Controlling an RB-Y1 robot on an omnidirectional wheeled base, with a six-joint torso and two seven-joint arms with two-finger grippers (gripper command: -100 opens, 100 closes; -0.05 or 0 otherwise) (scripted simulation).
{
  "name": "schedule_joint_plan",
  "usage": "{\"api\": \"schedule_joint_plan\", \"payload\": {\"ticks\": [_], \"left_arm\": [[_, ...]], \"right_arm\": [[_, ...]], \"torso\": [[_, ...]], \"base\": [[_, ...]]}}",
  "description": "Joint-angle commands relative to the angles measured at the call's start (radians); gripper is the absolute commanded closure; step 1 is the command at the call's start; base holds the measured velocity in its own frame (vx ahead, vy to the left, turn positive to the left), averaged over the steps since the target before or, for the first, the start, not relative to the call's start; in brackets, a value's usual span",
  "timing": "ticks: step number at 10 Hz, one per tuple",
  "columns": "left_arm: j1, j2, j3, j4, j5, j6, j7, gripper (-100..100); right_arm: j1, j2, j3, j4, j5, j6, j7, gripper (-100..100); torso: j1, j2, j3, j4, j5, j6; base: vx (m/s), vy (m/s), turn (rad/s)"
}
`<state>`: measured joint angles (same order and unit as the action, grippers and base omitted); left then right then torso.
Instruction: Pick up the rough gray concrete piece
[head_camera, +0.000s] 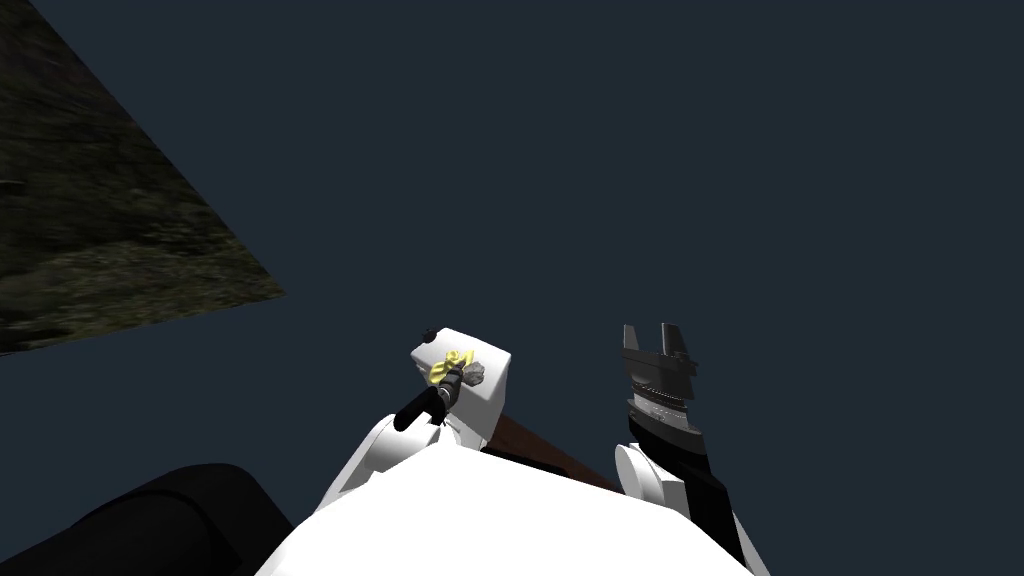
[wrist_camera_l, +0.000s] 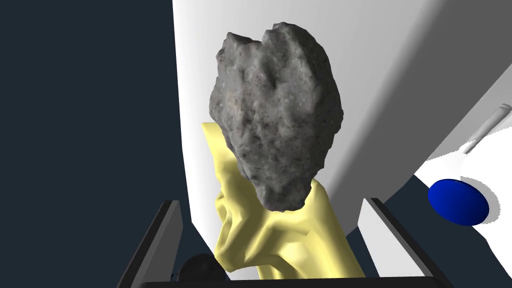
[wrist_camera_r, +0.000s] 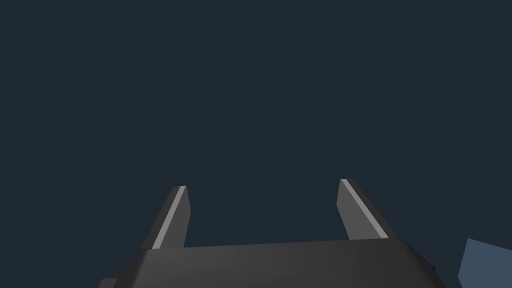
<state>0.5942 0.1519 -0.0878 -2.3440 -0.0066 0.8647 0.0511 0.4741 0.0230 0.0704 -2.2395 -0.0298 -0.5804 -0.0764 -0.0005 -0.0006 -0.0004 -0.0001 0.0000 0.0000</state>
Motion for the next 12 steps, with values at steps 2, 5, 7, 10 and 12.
{"api": "schedule_joint_plan", "payload": {"ticks": [2,5,7,10,12], "left_arm": [[-0.032,0.007,0.035,0.057,0.017,-0.024,0.009,-100],[-0.025,0.004,0.026,0.045,0.012,-0.019,0.007,100],[-0.025,0.004,0.026,0.044,0.012,-0.02,0.006,100],[-0.007,0.005,0.012,0.015,0.008,-0.008,0.003,100],[0.013,0.003,-0.007,-0.019,0.001,0.004,-0.002,100]], "right_arm": [[0.0,0.0,0.0,0.0,0.0,0.0,0.0,0],[0.0,0.0,0.0,0.0,0.0,0.0,0.0,0],[0.0,0.0,0.0,0.0,0.0,0.0,0.0,0],[0.0,0.0,0.0,0.0,0.0,0.0,0.0,0],[0.0,0.0,0.0,0.0,0.0,0.0,0.0,0]], "torso": [[0.0,0.0,0.0,0.0,0.0,0.0],[0.0,0.0,0.0,0.0,0.0,0.0],[0.0,0.0,0.0,0.0,0.0,-0.001],[0.0,0.0,0.0,0.0,0.0,-0.001],[0.001,0.002,0.001,0.0,0.0,-0.001]], "base": [[0.007,-0.012,-0.086],[0.002,-0.002,-0.004],[0.0,0.0,0.0],[-0.001,0.003,0.037],[-0.008,0.011,0.085]]}}
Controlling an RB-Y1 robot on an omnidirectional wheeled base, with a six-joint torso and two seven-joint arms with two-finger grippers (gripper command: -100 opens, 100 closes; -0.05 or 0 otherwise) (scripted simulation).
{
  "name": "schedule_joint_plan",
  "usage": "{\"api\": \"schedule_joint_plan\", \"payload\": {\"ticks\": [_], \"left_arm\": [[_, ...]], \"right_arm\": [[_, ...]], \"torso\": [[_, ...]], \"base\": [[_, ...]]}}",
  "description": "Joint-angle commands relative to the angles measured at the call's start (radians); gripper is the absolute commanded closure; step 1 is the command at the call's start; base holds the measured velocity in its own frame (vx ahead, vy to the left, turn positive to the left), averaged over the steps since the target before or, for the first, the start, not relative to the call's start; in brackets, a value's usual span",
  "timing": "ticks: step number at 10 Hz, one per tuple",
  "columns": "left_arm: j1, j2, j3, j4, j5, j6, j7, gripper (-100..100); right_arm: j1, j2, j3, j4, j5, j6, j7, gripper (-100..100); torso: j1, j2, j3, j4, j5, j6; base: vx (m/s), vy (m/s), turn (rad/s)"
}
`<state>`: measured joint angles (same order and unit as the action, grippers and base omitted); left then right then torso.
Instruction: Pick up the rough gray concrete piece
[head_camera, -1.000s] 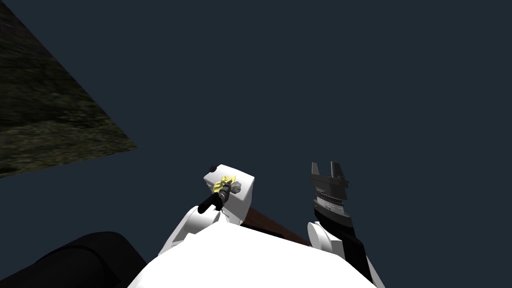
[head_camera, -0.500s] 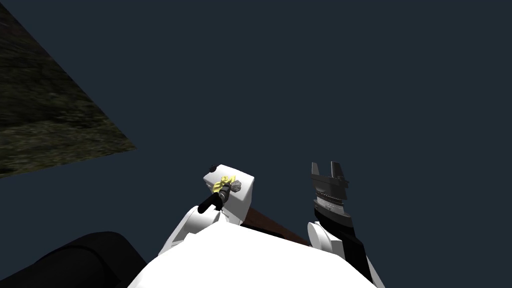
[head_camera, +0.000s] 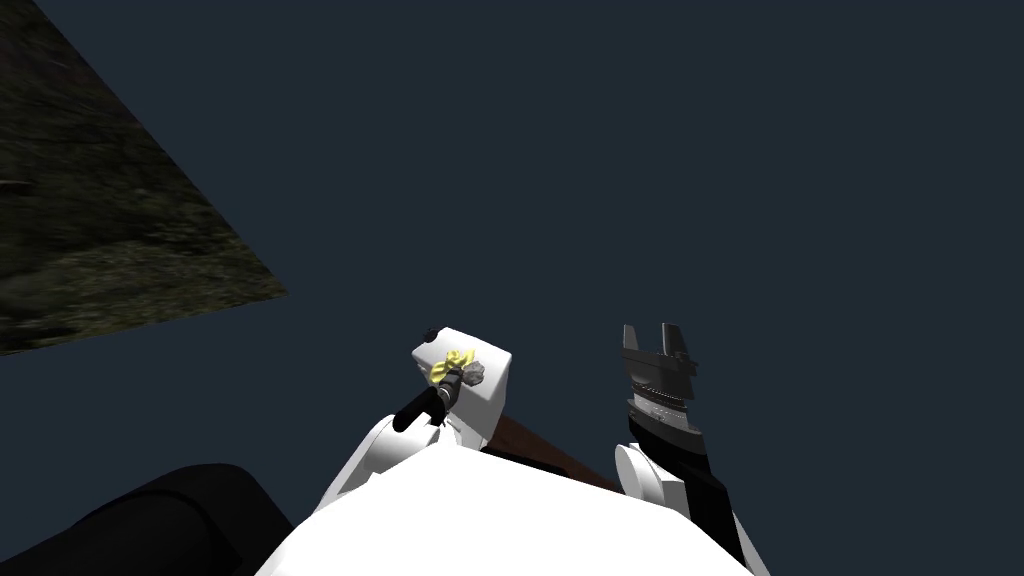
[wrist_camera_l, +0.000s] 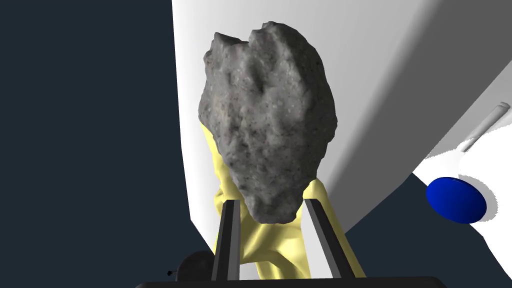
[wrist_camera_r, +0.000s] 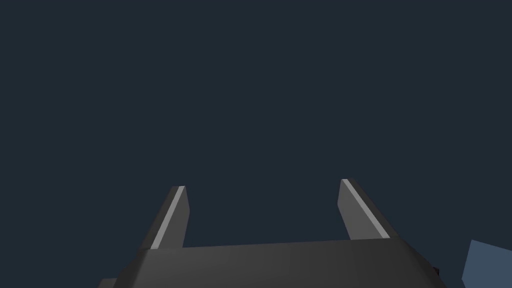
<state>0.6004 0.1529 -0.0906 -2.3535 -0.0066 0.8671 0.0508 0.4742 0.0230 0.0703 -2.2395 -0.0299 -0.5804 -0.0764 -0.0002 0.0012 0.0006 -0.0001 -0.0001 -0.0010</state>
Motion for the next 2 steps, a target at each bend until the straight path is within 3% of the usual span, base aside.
{"api": "schedule_joint_plan", "payload": {"ticks": [1,2], "left_arm": [[0.0,0.0,0.0,0.0,0.0,0.0,0.0,100],[0.002,0.0,-0.002,-0.002,-0.001,0.001,-0.001,0]], "right_arm": [[0.0,0.0,0.0,0.0,0.0,0.0,0.0,0],[0.0,0.0,0.0,0.0,0.0,0.0,0.0,0]], "torso": [[0.0,0.0,0.0,0.0,0.0,0.0],[0.0,-0.001,0.0,0.0,0.0,0.0]], "base": [[0.0,0.0,0.0],[0.0,0.0,0.0]]}}
